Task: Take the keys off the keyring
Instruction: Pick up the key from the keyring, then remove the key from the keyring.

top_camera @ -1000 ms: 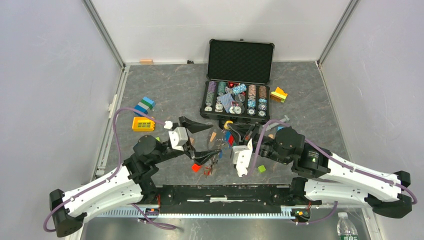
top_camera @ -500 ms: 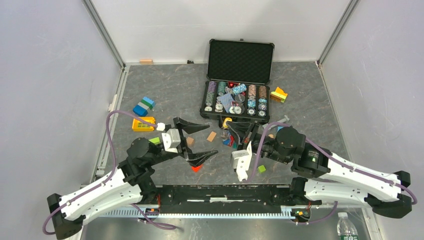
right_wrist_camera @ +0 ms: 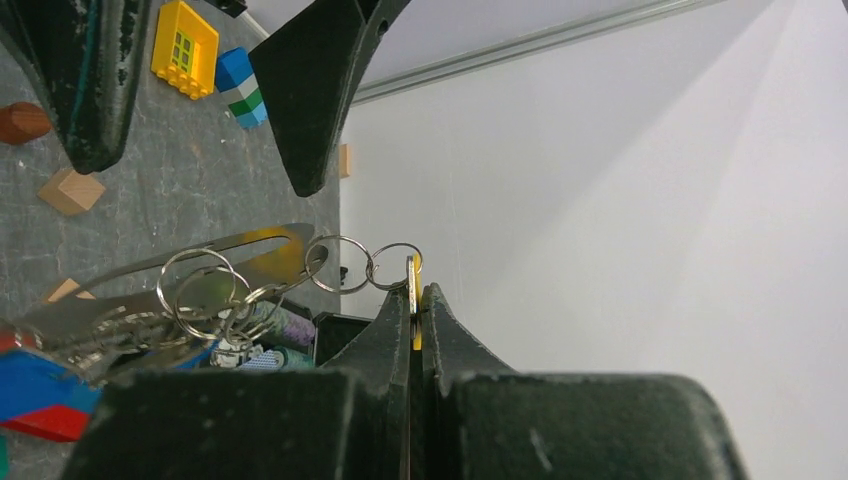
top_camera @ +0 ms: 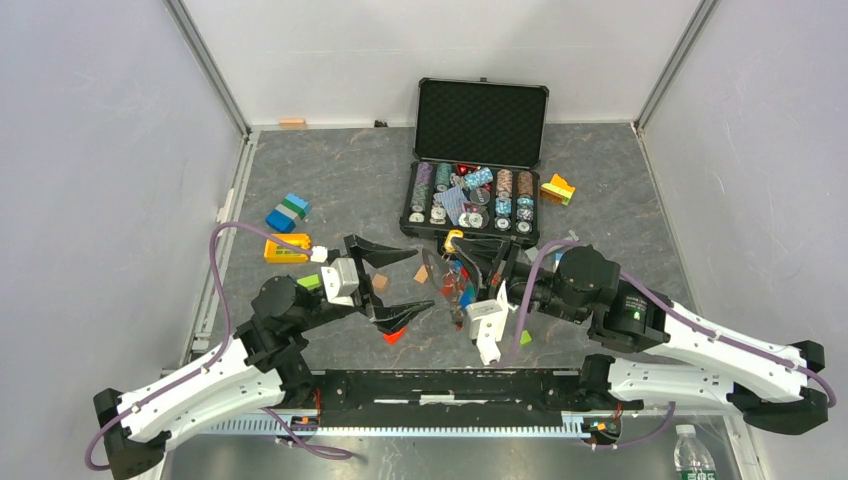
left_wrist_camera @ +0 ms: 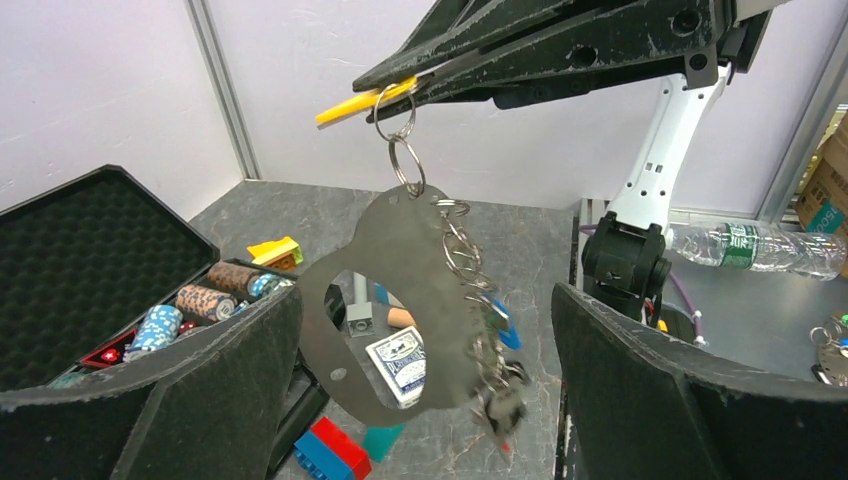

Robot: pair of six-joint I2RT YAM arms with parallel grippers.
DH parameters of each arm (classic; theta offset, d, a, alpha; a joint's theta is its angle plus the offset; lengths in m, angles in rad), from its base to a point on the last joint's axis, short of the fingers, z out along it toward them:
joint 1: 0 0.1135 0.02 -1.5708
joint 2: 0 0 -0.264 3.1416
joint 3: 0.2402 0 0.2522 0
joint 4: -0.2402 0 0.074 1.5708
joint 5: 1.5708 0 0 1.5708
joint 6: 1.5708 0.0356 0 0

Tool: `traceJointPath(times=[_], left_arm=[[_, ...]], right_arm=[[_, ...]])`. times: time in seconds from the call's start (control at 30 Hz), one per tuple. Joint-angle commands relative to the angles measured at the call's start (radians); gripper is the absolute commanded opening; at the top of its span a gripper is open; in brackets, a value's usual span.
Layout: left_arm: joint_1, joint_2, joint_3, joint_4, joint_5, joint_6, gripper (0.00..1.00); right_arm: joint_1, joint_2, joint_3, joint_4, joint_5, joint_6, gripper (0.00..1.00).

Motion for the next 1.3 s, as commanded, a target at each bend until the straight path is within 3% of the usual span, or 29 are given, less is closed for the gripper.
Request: traceJointPath(times=[0.0, 0.4, 0.87, 1.27], left_arm=[[-0.003, 0.002, 0.049, 0.026, 0.001, 0.033, 1.00], [-0.004, 0.048, 0.110, 0.034, 0.079, 0.077, 1.00], [-0.004, 0.076, 0.112, 0.034, 0.158, 0.090, 1.00], [-0.003, 0.105, 0.113, 0.059, 0.186, 0.093, 0.90]], right_arm=[[0.001, -0.003, 0.041, 0.019, -0.025, -0.054, 0.00], [0.001, -0.008, 0.042, 0.021, -0.133, -0.109, 0.00], [0.002, 0.008, 0.069, 0.050, -0.152, -0.048, 0.00], [0.002, 0.018, 0.084, 0.091, -0.206, 0.035, 0.00]])
